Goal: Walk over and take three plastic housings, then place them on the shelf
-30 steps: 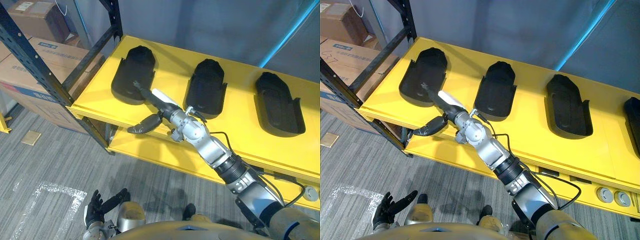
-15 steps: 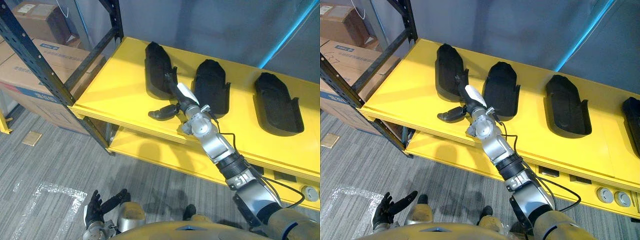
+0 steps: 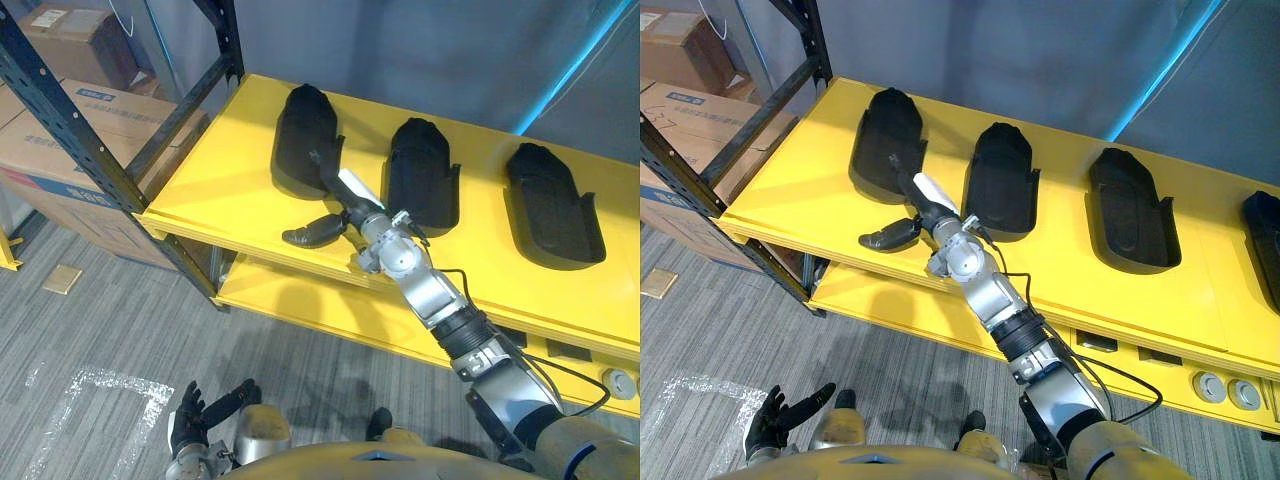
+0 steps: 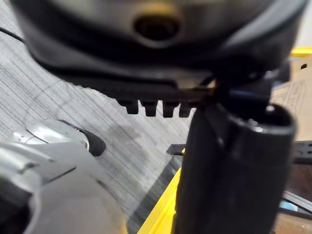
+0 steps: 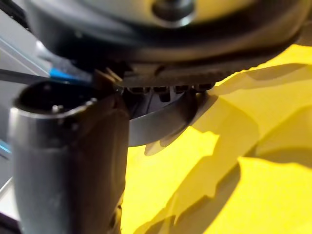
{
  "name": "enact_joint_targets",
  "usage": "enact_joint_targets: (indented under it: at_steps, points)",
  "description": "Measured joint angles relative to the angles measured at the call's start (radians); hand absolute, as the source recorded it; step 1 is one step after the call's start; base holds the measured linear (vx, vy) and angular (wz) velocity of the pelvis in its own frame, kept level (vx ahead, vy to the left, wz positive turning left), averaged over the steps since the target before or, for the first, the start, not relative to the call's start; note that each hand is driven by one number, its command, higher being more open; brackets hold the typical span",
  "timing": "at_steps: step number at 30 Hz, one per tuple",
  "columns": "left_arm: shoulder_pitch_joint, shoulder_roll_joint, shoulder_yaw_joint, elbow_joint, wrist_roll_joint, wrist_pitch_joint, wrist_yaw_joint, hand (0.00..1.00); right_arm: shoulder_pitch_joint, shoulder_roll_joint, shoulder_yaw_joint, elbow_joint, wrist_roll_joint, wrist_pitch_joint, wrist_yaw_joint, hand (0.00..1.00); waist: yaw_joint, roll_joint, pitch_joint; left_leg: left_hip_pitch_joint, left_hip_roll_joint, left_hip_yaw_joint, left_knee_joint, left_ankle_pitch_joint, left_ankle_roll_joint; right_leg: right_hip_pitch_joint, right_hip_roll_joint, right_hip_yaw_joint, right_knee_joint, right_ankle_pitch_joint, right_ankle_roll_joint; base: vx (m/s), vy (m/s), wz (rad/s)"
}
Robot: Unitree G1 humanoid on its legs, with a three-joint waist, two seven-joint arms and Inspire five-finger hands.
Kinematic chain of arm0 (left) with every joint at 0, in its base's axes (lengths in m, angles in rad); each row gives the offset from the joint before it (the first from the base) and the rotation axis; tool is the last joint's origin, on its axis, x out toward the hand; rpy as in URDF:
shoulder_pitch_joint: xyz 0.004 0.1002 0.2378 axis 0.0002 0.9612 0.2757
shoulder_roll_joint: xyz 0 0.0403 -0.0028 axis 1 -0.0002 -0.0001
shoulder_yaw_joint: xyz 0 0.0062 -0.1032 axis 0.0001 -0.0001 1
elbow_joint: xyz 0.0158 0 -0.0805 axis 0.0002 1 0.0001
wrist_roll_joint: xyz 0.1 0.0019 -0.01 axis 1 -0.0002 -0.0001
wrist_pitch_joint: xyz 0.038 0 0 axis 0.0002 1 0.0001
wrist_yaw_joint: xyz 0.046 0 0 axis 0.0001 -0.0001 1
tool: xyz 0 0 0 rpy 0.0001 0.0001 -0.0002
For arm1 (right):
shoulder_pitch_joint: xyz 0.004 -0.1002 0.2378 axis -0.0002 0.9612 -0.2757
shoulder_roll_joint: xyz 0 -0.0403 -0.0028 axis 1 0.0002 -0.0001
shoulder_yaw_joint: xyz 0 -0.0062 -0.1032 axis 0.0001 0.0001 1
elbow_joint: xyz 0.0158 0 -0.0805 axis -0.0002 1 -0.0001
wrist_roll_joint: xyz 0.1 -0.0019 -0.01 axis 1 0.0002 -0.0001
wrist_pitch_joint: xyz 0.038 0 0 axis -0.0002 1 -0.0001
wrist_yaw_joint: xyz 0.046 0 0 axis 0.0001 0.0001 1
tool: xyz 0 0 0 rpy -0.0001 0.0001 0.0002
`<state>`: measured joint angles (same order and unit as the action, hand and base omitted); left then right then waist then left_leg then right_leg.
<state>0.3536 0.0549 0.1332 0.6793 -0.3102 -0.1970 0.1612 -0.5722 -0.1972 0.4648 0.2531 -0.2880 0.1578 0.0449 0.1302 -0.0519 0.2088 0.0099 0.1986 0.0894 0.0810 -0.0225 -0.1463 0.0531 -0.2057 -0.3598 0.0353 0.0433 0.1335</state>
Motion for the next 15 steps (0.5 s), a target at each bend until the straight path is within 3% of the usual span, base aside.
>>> enact_joint_targets:
  at_steps: [12, 15]
  points:
    - [0.0, 0.0, -0.001, 0.002, 0.002, -0.001, 0.001, 1.0, 0.0, 0.015, 0.063, -0.112, 0.0, -0.018, 0.014, 1.0, 0.001, 0.001, -0.003, 0.0, 0.0, 0.0, 0.0, 0.001, -0.001, 0.001, 0.0, 0.001, -0.001, 0.001, 0.001, 0.0, 0.0, 0.0]
    - [0.0, 0.0, -0.001, 0.006, 0.002, -0.001, 0.001, 1.0, 0.001, 0.015, 0.08, -0.112, -0.003, -0.006, -0.02, 1.0, 0.0, 0.001, -0.003, 0.0, 0.0, 0.0, 0.0, 0.001, -0.001, 0.0, 0.0, 0.002, -0.001, 0.002, 0.002, 0.0, 0.0, 0.0]
